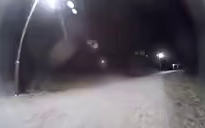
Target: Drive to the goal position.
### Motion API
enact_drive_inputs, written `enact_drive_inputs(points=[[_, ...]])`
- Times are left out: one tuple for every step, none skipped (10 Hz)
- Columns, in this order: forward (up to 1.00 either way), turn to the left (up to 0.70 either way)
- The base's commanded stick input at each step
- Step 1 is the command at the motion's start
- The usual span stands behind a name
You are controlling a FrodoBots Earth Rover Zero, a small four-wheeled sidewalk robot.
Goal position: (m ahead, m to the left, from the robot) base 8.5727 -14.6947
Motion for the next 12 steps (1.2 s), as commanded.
enact_drive_inputs(points=[[1.00, -0.01], [1.00, -0.06], [1.00, -0.23], [1.00, -0.39], [1.00, -0.40], [1.00, -0.40], [1.00, -0.40], [1.00, -0.40], [1.00, -0.40], [1.00, -0.40], [1.00, -0.40], [1.00, -0.40]])
